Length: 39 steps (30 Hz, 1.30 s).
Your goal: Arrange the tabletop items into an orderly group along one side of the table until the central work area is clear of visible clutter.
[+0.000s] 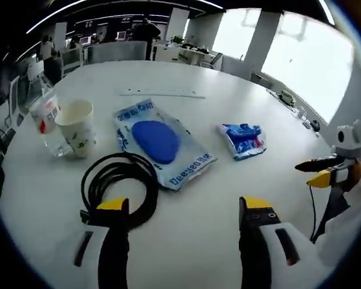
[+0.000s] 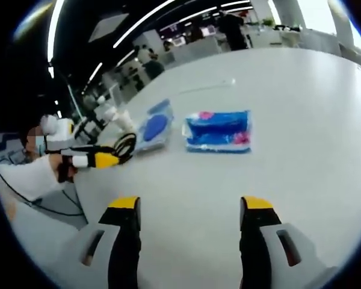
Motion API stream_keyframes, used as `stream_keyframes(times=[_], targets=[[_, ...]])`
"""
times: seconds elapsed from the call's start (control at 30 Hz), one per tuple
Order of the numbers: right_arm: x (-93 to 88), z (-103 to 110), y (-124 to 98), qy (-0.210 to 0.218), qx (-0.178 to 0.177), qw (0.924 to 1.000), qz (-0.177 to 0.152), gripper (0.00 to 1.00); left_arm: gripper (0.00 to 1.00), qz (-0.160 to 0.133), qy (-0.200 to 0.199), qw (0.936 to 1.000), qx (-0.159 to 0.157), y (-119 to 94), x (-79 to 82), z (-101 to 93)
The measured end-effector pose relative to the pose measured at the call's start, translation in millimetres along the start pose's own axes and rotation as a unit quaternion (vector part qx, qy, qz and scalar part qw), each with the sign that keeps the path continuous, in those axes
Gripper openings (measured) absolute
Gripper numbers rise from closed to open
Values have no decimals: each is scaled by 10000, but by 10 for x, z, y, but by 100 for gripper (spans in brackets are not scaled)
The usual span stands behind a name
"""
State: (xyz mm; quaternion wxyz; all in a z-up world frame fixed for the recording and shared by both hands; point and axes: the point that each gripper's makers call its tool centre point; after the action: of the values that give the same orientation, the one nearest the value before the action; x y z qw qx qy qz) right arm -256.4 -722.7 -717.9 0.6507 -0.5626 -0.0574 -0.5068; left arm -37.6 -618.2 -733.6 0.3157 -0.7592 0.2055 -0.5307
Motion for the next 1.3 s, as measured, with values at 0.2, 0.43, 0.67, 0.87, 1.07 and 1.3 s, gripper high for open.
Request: stream_keyframes(times=[0.2, 0.43, 0.67, 0.87, 1.07, 1.3], targets=[[3, -30, -21, 53, -32, 10000, -33, 65, 60, 99, 224, 9997, 55, 71, -13, 122], [-14, -36, -21, 99, -27, 9999, -14, 65, 47, 418, 383, 9983, 143, 191, -101, 308], [-16, -79, -43, 190, -73, 9998, -27, 64, 32, 587, 309, 9976, 204, 255, -172, 398], [0, -95, -41, 257, -85, 9996, -55, 63, 18, 606, 493, 9965, 295, 240, -160, 451], [-5, -75, -15, 330, -31, 9994, -47, 63, 7, 684, 711, 9951, 64, 239, -169, 428], [22, -100, -52, 375, -47, 9992, -125, 62, 3, 732, 764, 9944, 80, 191, -148, 431]])
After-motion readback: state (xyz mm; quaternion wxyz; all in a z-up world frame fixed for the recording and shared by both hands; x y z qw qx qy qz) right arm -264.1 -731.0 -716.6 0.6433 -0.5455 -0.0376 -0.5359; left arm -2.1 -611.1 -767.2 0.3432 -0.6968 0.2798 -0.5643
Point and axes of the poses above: the point that each gripper's makers call its tool centre point, and the gripper's own axes: y roughly forward along the fingers, z roughly to its left, x roughly out of its top, and after that the axes turned 4 degrees about -x, right-handed
